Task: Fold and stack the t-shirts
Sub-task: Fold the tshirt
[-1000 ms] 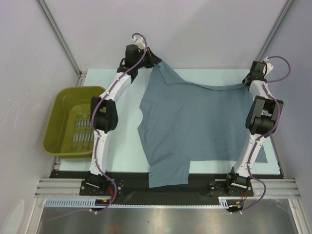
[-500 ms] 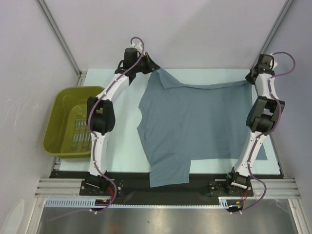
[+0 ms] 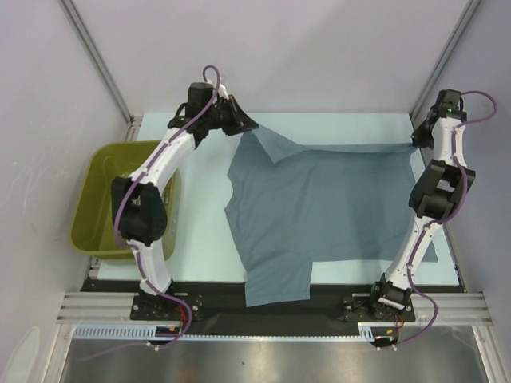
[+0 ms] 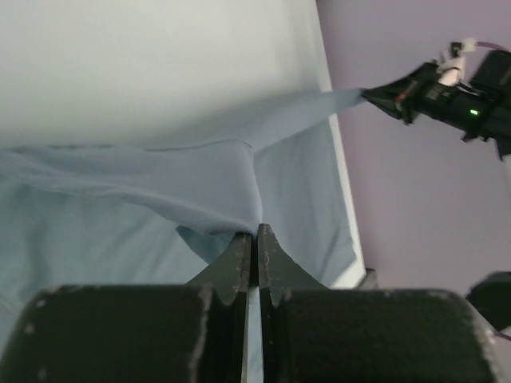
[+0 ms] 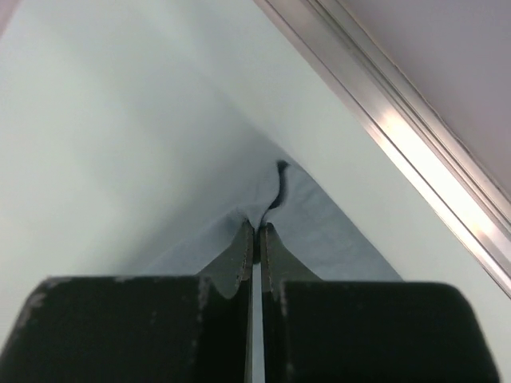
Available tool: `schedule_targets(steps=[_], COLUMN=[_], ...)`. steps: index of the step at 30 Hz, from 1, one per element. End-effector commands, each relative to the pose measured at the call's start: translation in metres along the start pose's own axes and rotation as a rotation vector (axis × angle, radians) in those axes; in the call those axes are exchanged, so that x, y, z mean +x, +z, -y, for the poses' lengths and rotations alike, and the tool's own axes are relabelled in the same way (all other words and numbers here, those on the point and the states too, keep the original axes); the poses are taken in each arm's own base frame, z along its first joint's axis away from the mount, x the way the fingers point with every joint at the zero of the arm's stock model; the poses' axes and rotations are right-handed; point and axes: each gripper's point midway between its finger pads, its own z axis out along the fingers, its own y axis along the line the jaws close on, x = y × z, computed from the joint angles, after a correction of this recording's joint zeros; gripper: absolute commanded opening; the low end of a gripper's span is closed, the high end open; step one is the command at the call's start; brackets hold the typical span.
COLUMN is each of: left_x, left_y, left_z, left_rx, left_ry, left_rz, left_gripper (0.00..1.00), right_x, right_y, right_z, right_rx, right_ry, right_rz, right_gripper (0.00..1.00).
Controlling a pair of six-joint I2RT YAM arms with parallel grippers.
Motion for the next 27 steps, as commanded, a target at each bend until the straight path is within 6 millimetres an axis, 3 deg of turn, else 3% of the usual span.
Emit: schedule_targets(steps=[1,5,14,19,25,27], left_x=[0.021,0.056,0.106,0.128,0.135,0.136], left_y=[-0.032,-0.042,-0.06,-0.052,-0.053,-0.054], left_z=[0.03,0.018,0.001,-0.002,-0.008,-0.009], left_rx=[0.083,0.071,0.07,0.086,0.062,0.06], left_ry=[-0.049,-0.077,-0.125,-0.157,-0.157,-0.155], left_rz=[-0.038,-0.108,-0.182,-0.236,-0.251,-0.254], left_gripper=[0.0,0.0,0.0,0.0,0.0,0.0], right_x=[0.011,0.012,0.022,0.029,0.055,0.053], right_y=[-0.022,-0.032,-0.038,-0.024,-0.021,-0.025], right_z=[0.013,0.015,0.025,0.027,0.037,0.036], right_rx=[0.013,0.012,0.044,0.052,0.087,0.076], right_ry=[-0.042,-0.043,-0.048,-0.066,-0.056,-0.06], right_rz=[-0.043,-0.034,-0.04,-0.062,-0.125,-0.098], right_gripper=[0.0,0.0,0.0,0.0,0.0,0.0])
